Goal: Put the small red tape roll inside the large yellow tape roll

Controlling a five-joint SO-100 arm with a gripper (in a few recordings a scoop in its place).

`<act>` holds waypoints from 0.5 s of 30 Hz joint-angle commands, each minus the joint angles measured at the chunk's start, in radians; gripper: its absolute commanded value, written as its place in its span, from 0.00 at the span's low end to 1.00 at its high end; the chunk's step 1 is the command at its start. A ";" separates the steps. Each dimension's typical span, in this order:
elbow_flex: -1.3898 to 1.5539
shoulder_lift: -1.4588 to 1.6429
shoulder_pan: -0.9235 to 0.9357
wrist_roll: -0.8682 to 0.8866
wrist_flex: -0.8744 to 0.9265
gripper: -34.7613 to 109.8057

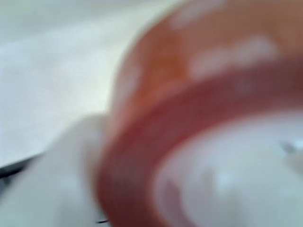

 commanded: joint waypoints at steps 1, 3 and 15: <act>0.359 0.399 -0.078 0.017 -0.055 0.24; 0.540 0.488 -0.109 0.017 -0.124 0.24; 1.089 0.560 -0.216 0.035 -0.417 0.24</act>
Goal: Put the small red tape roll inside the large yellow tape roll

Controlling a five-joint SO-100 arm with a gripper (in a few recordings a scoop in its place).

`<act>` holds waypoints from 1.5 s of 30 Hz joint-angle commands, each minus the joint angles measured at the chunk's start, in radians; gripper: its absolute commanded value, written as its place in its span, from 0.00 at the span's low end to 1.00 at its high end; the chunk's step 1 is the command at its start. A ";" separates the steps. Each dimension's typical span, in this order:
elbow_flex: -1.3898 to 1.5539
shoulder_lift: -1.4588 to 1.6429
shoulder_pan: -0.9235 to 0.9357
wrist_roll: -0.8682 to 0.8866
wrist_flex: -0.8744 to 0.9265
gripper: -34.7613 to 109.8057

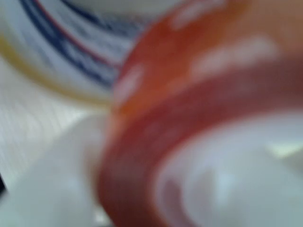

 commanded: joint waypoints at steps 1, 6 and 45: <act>0.069 0.067 -0.046 0.015 -0.069 0.24; 0.129 0.058 -0.078 0.021 -0.117 0.24; 0.017 0.678 0.032 0.020 -0.086 0.24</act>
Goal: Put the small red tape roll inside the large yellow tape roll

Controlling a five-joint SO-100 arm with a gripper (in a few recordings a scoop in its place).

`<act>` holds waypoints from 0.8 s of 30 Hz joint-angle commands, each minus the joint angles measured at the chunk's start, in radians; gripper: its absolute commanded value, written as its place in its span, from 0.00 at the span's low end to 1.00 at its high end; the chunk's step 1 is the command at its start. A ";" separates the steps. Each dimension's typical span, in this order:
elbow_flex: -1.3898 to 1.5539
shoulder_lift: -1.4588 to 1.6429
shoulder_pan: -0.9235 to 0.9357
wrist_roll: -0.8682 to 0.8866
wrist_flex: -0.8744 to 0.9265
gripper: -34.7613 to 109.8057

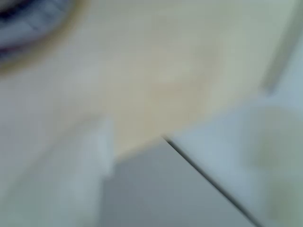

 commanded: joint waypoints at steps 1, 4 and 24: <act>-0.017 0.284 0.038 0.020 0.055 0.24; 0.167 0.534 0.083 0.020 0.064 0.24; 1.046 1.012 0.121 0.018 -0.006 0.24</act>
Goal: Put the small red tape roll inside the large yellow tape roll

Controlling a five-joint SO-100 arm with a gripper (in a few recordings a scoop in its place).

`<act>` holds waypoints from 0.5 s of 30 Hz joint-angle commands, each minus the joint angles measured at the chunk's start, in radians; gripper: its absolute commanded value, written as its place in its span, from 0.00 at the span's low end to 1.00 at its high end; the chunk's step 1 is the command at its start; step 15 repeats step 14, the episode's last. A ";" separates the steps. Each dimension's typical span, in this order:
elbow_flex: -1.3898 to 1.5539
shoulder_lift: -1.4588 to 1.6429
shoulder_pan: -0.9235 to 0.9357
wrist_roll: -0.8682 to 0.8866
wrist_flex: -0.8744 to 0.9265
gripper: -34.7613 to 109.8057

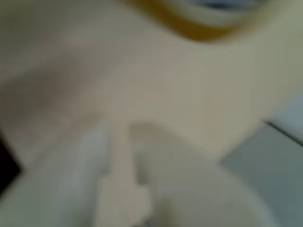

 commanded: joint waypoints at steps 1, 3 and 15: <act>0.060 0.011 -0.003 0.018 -0.020 0.24; 0.084 0.011 -0.008 0.018 -0.034 0.24; 0.084 0.011 -0.037 0.014 -0.028 0.31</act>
